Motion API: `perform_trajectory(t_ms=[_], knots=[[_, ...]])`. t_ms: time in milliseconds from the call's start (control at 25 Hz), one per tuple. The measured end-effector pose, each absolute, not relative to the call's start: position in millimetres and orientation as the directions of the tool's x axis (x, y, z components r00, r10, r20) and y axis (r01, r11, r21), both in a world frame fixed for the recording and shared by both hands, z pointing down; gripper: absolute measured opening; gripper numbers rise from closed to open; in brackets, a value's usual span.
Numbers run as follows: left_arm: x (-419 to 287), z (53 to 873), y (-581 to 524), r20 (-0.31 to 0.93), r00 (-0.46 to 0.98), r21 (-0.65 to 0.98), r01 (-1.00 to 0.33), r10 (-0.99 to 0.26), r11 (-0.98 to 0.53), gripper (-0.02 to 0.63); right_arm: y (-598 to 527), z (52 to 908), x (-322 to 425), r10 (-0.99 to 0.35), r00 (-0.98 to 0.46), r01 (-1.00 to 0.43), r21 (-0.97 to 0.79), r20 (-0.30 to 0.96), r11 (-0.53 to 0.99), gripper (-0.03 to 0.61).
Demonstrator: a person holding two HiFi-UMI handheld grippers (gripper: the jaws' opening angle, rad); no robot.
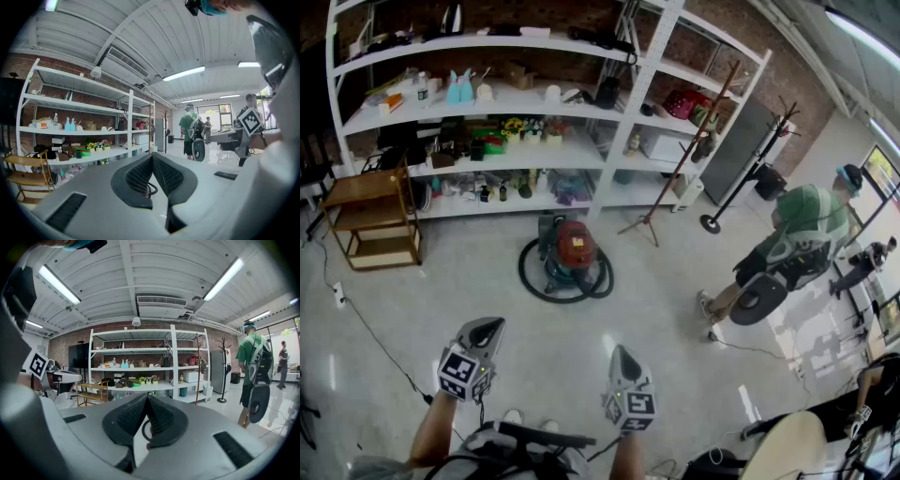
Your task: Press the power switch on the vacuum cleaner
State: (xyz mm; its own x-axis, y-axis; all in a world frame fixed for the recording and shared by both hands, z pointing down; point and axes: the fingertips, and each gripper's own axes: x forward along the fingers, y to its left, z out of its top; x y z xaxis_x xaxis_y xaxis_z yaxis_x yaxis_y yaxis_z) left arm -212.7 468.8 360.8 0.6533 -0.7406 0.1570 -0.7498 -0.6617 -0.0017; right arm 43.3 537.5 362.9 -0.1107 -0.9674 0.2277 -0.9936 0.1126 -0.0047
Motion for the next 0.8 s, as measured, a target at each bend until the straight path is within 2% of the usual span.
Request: perform_trajectory(t_ms=[800], knots=[[-239, 359, 450, 0.134, 0.678, 0.015, -0.731, -0.723, -0.682, 0.008, 530, 357, 7, -0.967, -0.133, -0.990, -0.064, 0.215, 0.122, 0.009]])
